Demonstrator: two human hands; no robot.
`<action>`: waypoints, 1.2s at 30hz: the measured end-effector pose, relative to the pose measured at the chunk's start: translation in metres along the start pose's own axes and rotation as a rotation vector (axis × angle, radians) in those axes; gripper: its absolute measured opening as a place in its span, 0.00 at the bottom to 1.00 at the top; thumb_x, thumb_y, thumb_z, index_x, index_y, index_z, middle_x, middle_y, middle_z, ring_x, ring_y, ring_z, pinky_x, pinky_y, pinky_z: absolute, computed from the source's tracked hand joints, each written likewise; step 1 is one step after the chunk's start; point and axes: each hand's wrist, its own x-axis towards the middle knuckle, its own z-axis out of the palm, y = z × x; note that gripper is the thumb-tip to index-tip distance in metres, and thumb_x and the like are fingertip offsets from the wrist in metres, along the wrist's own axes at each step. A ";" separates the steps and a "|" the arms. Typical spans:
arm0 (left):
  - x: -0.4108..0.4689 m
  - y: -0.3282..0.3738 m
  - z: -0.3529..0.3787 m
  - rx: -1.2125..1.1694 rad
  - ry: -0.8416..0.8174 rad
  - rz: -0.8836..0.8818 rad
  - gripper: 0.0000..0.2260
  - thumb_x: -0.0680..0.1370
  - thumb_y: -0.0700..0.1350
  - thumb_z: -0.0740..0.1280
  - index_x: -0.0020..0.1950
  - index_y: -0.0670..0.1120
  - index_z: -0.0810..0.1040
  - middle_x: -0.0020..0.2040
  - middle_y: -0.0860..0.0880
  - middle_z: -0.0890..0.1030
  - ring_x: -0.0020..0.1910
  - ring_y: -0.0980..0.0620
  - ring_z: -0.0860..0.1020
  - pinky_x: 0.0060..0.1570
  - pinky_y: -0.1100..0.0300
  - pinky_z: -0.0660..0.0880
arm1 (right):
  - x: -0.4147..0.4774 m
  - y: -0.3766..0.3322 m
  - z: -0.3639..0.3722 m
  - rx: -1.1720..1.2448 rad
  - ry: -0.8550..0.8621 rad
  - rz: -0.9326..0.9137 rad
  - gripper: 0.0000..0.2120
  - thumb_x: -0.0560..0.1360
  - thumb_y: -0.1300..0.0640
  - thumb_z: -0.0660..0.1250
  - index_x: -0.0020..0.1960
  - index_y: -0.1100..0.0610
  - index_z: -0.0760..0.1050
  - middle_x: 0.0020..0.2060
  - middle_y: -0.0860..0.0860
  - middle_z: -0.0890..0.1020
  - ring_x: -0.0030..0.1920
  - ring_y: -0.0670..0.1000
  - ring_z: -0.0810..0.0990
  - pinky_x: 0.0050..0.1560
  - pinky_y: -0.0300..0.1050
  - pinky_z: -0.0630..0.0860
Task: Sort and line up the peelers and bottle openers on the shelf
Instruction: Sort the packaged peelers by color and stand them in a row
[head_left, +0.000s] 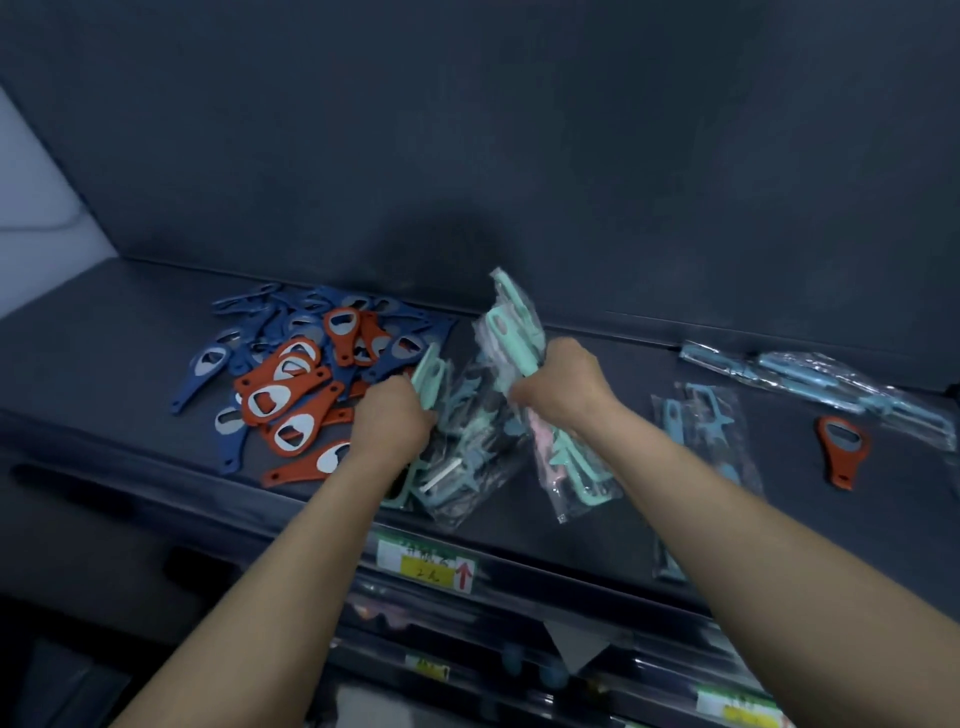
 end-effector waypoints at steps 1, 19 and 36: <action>0.002 0.002 0.000 0.015 -0.010 -0.005 0.12 0.75 0.45 0.70 0.38 0.42 0.70 0.32 0.40 0.72 0.30 0.48 0.72 0.25 0.59 0.61 | 0.001 -0.005 0.006 -0.020 0.001 -0.015 0.12 0.68 0.61 0.68 0.35 0.57 0.64 0.33 0.51 0.72 0.30 0.50 0.71 0.24 0.39 0.65; 0.018 0.061 0.017 0.153 -0.117 0.257 0.17 0.72 0.39 0.70 0.29 0.44 0.63 0.28 0.48 0.68 0.26 0.51 0.68 0.22 0.61 0.59 | -0.007 0.052 -0.033 -0.010 0.153 0.218 0.10 0.66 0.56 0.74 0.38 0.60 0.75 0.34 0.53 0.77 0.36 0.54 0.77 0.34 0.43 0.73; 0.036 0.077 0.017 0.154 -0.096 0.198 0.11 0.70 0.47 0.69 0.42 0.39 0.72 0.40 0.42 0.77 0.38 0.43 0.75 0.31 0.59 0.66 | -0.072 0.124 -0.084 0.184 0.346 0.337 0.07 0.67 0.61 0.70 0.41 0.63 0.74 0.35 0.57 0.77 0.34 0.54 0.75 0.34 0.49 0.73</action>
